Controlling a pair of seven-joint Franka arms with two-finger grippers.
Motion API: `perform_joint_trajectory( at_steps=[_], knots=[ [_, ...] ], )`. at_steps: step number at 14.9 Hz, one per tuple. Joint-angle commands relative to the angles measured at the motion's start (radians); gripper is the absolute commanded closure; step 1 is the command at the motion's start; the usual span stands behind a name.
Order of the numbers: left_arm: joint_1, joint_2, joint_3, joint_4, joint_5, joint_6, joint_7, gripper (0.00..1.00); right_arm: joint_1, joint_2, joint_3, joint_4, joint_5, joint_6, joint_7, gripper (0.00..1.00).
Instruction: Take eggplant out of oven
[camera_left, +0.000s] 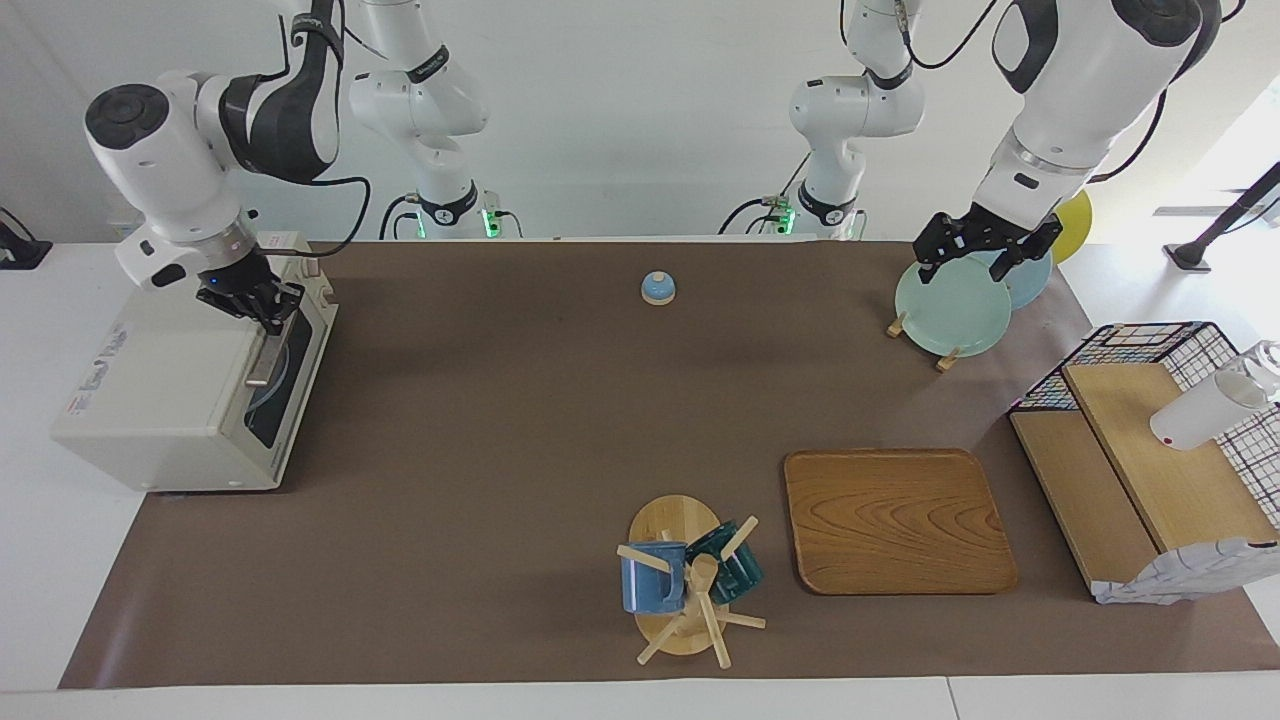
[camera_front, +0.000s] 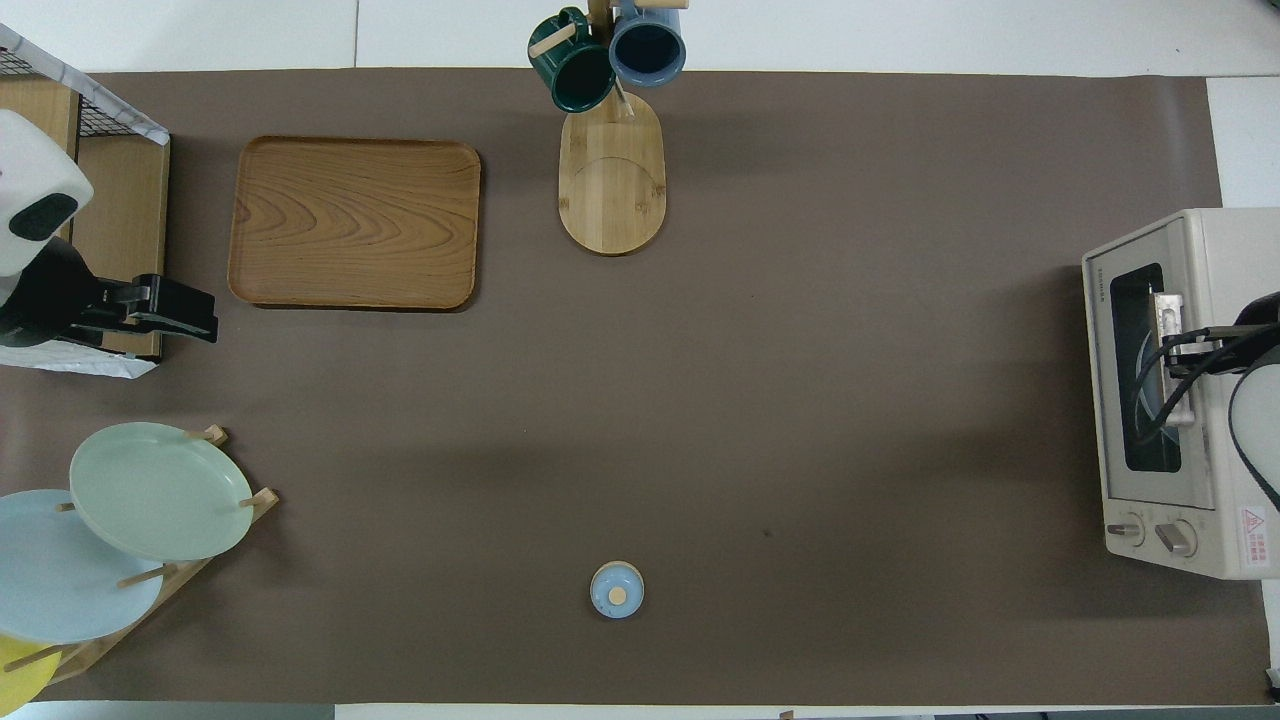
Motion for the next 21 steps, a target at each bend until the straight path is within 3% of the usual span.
perform_joint_trajectory(
  at_steps=[1,4,8,13,16,21],
  knots=[
    [0.014,-0.026,-0.009,-0.021,0.023,-0.003,0.004,0.00,-0.014,0.009,0.005,-0.019,-0.018,0.029,-0.011,1.00],
    [0.014,-0.026,-0.009,-0.021,0.023,-0.003,0.004,0.00,-0.018,0.023,0.006,-0.033,-0.018,0.039,-0.013,1.00],
    [0.014,-0.026,-0.009,-0.021,0.022,-0.003,0.004,0.00,0.015,0.044,0.008,-0.109,-0.009,0.176,-0.002,1.00],
    [0.014,-0.026,-0.009,-0.021,0.023,-0.003,0.004,0.00,0.055,0.106,0.009,-0.122,0.002,0.265,0.032,1.00],
    [0.014,-0.026,-0.009,-0.021,0.023,-0.003,0.004,0.00,0.092,0.113,0.014,-0.203,0.008,0.409,0.076,1.00],
    [0.014,-0.026,-0.009,-0.021,0.023,-0.003,0.004,0.00,0.115,0.191,0.015,-0.215,0.008,0.483,0.131,1.00]
  ],
)
